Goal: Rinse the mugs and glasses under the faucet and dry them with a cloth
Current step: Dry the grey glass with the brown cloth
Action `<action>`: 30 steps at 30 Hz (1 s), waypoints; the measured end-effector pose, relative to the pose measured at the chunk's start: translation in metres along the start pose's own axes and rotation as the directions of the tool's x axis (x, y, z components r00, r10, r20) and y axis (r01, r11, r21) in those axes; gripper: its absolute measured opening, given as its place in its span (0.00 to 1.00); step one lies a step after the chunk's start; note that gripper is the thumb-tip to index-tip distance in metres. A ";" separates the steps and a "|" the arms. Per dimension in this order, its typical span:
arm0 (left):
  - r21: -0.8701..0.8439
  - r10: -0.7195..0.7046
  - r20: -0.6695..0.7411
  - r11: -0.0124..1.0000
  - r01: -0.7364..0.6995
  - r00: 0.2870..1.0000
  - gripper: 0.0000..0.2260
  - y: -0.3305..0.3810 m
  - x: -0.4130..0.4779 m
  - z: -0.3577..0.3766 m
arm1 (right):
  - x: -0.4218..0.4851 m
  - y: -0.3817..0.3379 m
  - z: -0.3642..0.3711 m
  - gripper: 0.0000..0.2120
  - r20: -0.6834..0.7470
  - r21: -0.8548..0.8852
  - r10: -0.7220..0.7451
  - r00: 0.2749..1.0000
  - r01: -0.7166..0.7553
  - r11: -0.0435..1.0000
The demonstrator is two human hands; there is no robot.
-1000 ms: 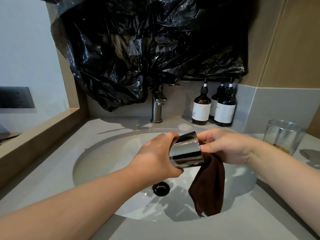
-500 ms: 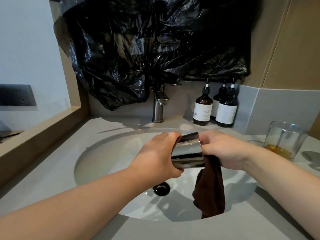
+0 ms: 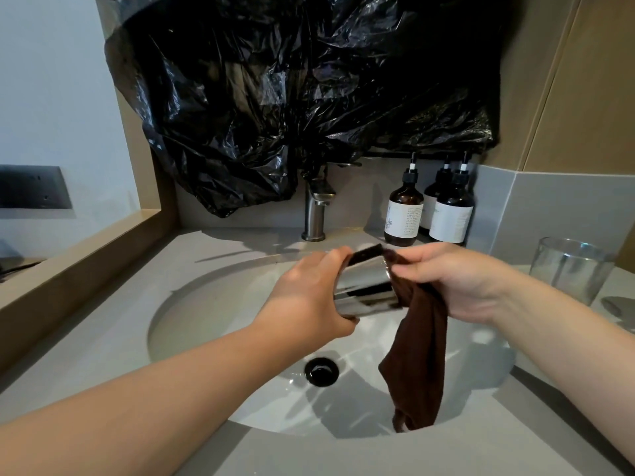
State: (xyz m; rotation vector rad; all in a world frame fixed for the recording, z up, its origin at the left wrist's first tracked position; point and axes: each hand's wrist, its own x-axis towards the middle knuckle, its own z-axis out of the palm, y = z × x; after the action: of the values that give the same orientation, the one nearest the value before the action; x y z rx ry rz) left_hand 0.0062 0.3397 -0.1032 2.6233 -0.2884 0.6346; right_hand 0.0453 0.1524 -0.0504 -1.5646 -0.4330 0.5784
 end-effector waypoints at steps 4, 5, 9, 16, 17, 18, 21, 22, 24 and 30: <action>-0.113 -0.129 -0.016 0.986 0.126 0.992 0.38 -0.008 0.002 0.000 | -0.004 -0.016 -0.012 0.11 -0.191 0.108 -0.063 0.980 0.085 0.991; -0.144 -0.150 0.000 0.978 0.149 0.989 0.38 -0.009 0.001 0.001 | -0.005 -0.019 -0.013 0.09 -0.238 0.063 -0.108 0.965 0.126 0.990; -0.208 -0.182 0.042 0.960 0.187 0.982 0.38 -0.011 0.000 0.002 | -0.010 -0.022 -0.018 0.11 -0.350 -0.135 -0.284 0.893 0.253 0.958; -0.244 -0.101 0.050 0.963 0.110 0.994 0.35 -0.008 -0.003 0.001 | -0.007 -0.005 0.003 0.15 -0.153 -0.618 -0.317 0.936 0.160 0.770; -0.225 -0.068 0.045 0.971 0.076 0.997 0.34 -0.005 -0.004 0.001 | -0.006 -0.002 0.007 0.14 -0.151 -0.679 -0.346 0.926 0.157 0.717; -0.203 -0.041 0.039 0.978 0.048 0.998 0.33 -0.003 -0.004 0.001 | -0.004 0.001 0.009 0.14 -0.154 -0.726 -0.380 0.912 0.157 0.669; -0.183 -0.022 0.035 0.983 0.028 0.999 0.34 -0.001 -0.005 0.000 | -0.001 0.007 0.015 0.14 -0.117 -0.824 -0.470 0.875 0.178 0.537; -0.185 -0.015 0.034 0.982 0.022 0.999 0.34 -0.001 -0.005 0.000 | 0.000 0.009 0.015 0.13 -0.085 -0.849 -0.475 0.876 0.186 0.494; -0.185 0.002 0.039 0.983 0.006 0.999 0.34 -0.002 -0.006 0.001 | 0.003 0.012 0.013 0.09 0.003 -0.872 -0.411 0.912 0.203 0.445; -0.127 0.062 0.094 0.991 -0.050 0.994 0.34 0.000 -0.008 0.003 | 0.007 0.020 0.003 0.10 0.153 -0.813 -0.110 0.982 0.189 0.551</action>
State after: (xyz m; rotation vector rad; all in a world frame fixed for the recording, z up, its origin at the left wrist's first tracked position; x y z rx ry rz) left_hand 0.0005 0.3396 -0.1094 2.5375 -0.4194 0.4908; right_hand 0.0476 0.1571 -0.0711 -2.3842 -1.0061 0.2941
